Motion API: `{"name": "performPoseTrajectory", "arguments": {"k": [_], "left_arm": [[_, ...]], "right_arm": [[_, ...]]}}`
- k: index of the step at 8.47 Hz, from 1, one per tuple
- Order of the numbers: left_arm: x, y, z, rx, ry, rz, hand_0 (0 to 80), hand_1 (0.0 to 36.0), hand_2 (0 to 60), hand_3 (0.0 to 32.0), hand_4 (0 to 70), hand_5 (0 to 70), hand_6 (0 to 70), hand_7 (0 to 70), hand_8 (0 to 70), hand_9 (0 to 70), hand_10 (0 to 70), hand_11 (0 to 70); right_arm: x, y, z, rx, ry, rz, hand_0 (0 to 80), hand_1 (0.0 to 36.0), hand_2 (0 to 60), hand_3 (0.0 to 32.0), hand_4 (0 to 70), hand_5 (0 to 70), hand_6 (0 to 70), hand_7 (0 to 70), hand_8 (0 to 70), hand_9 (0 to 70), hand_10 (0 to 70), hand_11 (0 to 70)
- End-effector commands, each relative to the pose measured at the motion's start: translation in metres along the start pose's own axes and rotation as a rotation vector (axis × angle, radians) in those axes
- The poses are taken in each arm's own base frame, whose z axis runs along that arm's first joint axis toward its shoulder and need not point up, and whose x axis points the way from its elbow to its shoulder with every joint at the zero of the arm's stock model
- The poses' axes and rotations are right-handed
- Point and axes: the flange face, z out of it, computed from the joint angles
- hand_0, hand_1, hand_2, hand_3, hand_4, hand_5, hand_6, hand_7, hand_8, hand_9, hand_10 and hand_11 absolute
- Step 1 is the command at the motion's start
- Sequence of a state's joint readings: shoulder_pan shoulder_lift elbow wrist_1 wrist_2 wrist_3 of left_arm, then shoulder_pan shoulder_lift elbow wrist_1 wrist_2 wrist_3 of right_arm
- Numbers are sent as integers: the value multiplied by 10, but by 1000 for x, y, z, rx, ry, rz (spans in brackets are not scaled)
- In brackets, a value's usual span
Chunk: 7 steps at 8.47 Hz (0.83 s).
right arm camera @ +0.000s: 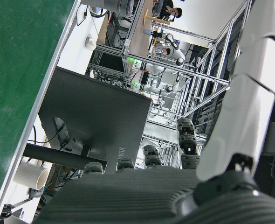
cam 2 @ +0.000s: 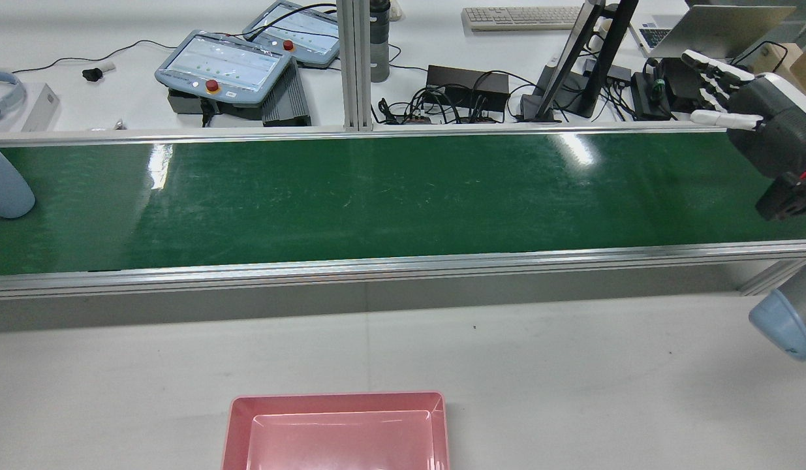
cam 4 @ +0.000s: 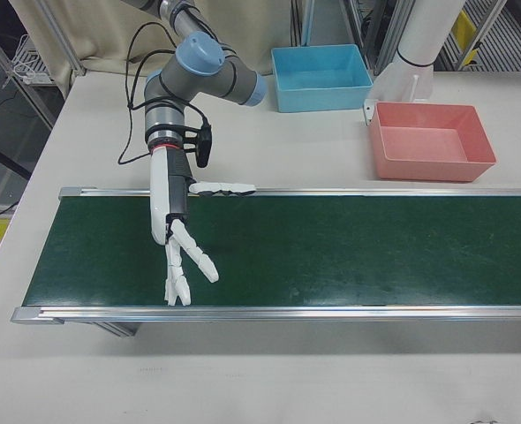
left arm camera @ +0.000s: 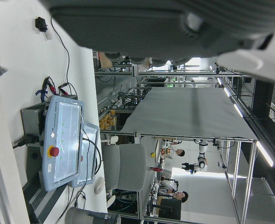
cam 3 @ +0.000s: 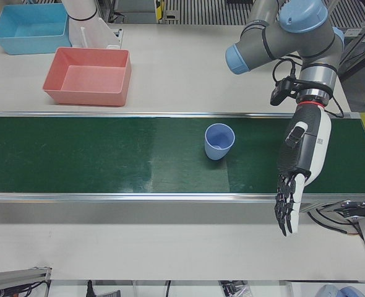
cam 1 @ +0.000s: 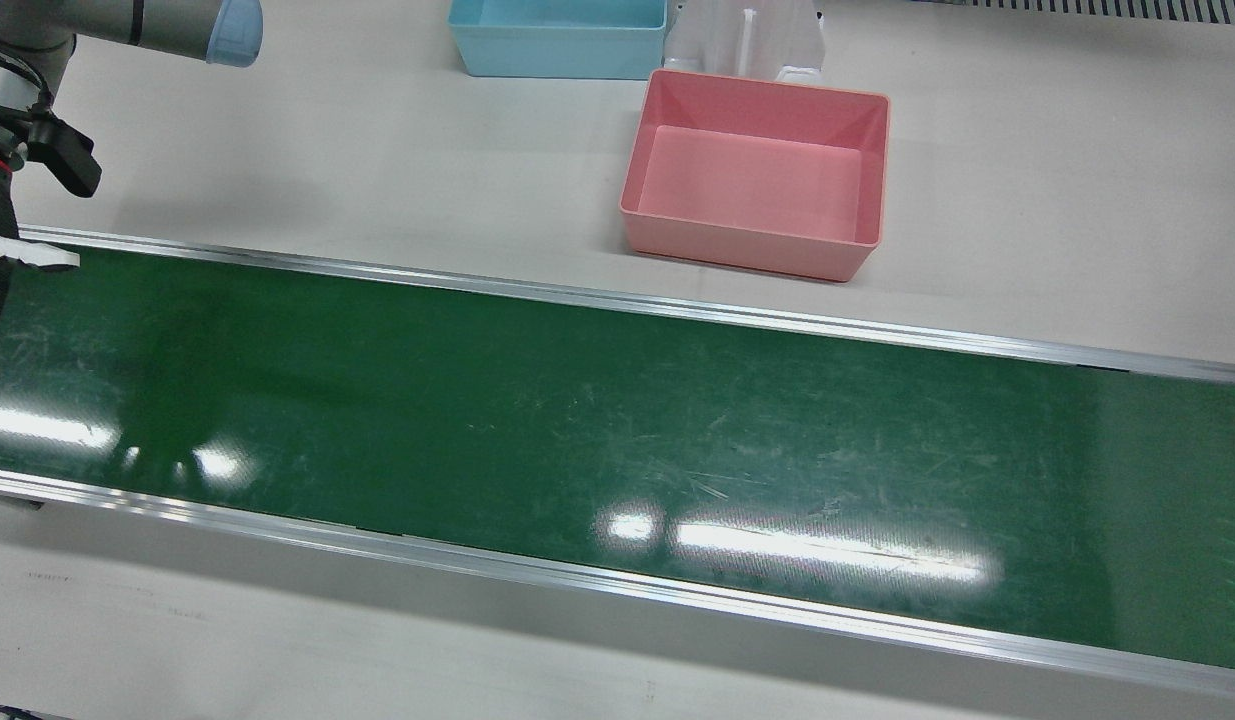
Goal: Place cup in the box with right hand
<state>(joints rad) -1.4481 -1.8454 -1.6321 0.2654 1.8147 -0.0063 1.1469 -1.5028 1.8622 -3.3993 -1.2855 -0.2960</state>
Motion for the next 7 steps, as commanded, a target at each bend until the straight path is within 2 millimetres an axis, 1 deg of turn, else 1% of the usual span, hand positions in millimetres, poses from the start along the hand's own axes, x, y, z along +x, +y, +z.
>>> {"name": "performPoseTrajectory", "arguments": {"k": [1, 7], "left_arm": [[1, -1, 0, 1, 1, 0, 0, 0, 0, 0, 0, 0, 0, 0, 0, 0, 0, 0], [0, 0, 0, 0, 0, 0, 0, 0, 0, 0, 0, 0, 0, 0, 0, 0, 0, 0]], "right_arm": [[0, 0, 0, 1, 0, 0, 494, 191, 60, 0, 0, 47, 36, 102, 0, 26, 0, 0], [5, 0, 1, 0, 9, 0, 492, 191, 70, 0, 0, 46, 37, 107, 0, 30, 0, 0]]}}
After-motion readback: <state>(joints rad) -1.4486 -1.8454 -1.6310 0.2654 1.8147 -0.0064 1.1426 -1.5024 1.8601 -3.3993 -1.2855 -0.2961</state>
